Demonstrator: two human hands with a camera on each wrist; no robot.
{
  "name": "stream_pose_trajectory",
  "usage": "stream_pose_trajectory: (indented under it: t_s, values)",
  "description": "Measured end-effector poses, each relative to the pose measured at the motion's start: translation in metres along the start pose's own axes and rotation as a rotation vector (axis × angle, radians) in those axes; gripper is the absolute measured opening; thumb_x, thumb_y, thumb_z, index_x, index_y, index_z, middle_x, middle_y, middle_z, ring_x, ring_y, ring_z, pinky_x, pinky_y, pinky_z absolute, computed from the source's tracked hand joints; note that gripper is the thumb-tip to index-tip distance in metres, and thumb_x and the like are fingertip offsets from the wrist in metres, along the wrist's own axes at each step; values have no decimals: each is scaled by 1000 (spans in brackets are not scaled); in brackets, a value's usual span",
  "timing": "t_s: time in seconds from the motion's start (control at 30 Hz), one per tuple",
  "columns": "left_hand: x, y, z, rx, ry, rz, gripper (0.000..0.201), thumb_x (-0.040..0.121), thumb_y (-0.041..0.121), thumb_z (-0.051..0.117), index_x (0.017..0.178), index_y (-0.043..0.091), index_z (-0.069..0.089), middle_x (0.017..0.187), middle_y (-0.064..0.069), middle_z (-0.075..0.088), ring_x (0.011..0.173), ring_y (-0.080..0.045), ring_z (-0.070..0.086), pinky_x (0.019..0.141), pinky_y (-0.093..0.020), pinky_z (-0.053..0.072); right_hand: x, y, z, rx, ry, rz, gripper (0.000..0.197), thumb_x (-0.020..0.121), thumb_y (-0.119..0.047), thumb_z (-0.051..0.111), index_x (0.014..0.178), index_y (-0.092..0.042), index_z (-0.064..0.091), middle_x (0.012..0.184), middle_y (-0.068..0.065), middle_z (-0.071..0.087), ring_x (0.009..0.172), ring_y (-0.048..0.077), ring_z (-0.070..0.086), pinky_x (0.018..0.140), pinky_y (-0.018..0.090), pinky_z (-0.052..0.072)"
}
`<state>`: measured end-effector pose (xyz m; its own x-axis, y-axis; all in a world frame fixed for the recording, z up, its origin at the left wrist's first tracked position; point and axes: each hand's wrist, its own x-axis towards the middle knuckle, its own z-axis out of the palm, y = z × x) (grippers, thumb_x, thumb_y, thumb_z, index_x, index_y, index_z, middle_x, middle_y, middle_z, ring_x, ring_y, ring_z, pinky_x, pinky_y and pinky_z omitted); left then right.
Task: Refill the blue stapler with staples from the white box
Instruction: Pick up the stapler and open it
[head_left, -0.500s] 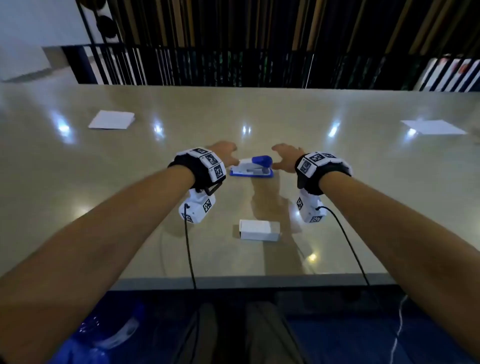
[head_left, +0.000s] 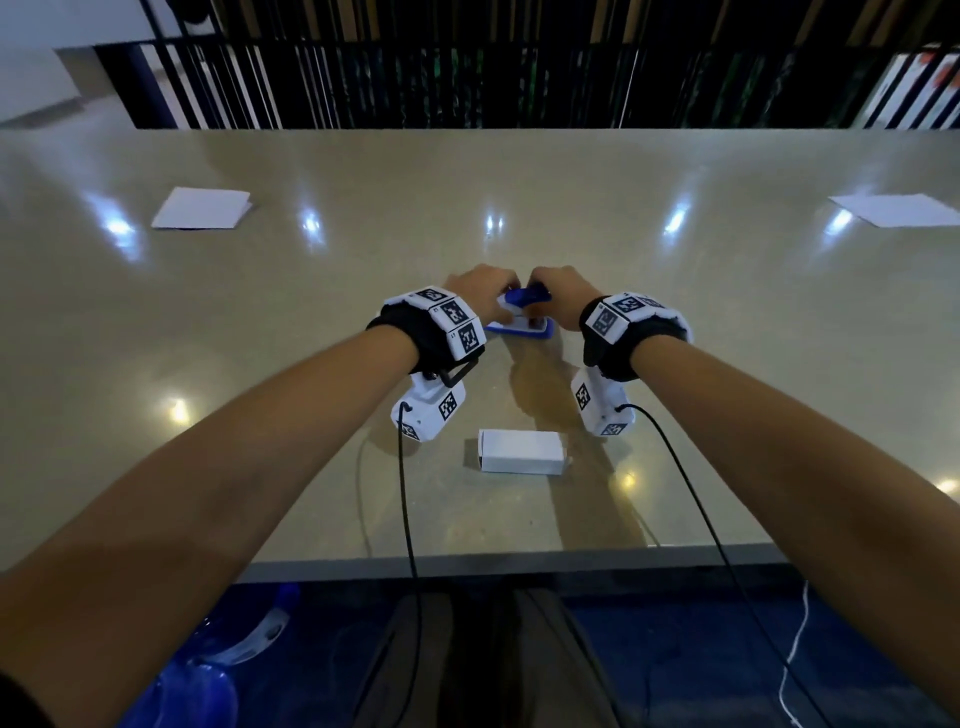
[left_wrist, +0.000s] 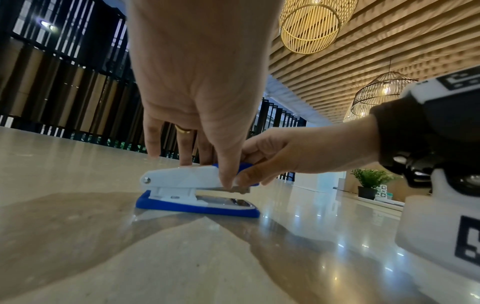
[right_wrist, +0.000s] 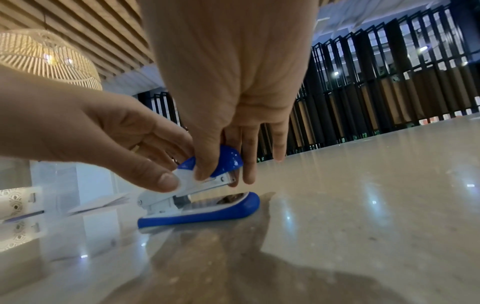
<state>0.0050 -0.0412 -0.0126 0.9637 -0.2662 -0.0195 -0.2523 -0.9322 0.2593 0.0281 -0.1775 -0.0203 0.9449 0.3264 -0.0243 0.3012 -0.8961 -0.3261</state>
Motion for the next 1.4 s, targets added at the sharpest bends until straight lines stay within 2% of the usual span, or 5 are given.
stream_pose_trajectory:
  t_s: [0.3,0.7,0.93,1.1,1.4]
  values:
    - [-33,6,-2,-84,88,83,27,83,21,61,105,5,57,100,-19,64,76,-28,53,65,-34,36,-48,-5,-17,203,112,-167,28,83,-8,63,109,4,58,109,23,63,86,23,51,71,28,43]
    - [-88,23,13,-201,271,163,26,87,11,58,112,4,54,105,-19,66,87,-29,60,75,-34,43,-106,-10,-7,486,3,-24,26,85,-4,63,108,8,61,84,18,63,54,18,62,51,16,55]
    - [-95,24,13,-307,363,187,23,85,9,56,106,0,54,101,-21,68,88,-36,62,82,-44,50,-106,-17,-16,697,42,48,27,86,8,53,110,17,60,91,22,59,70,36,62,59,27,59]
    - [-100,15,1,-785,474,86,25,93,13,54,116,4,51,107,-7,68,91,-18,66,79,-28,56,-112,-1,-18,984,70,231,29,87,12,54,115,19,56,100,21,53,74,30,60,49,22,57]
    - [-98,13,11,-1256,500,-28,40,100,14,37,137,0,33,127,-21,57,111,-27,57,94,-40,52,-118,9,-19,1047,23,281,38,86,6,58,122,-5,57,106,18,58,71,25,63,54,29,60]
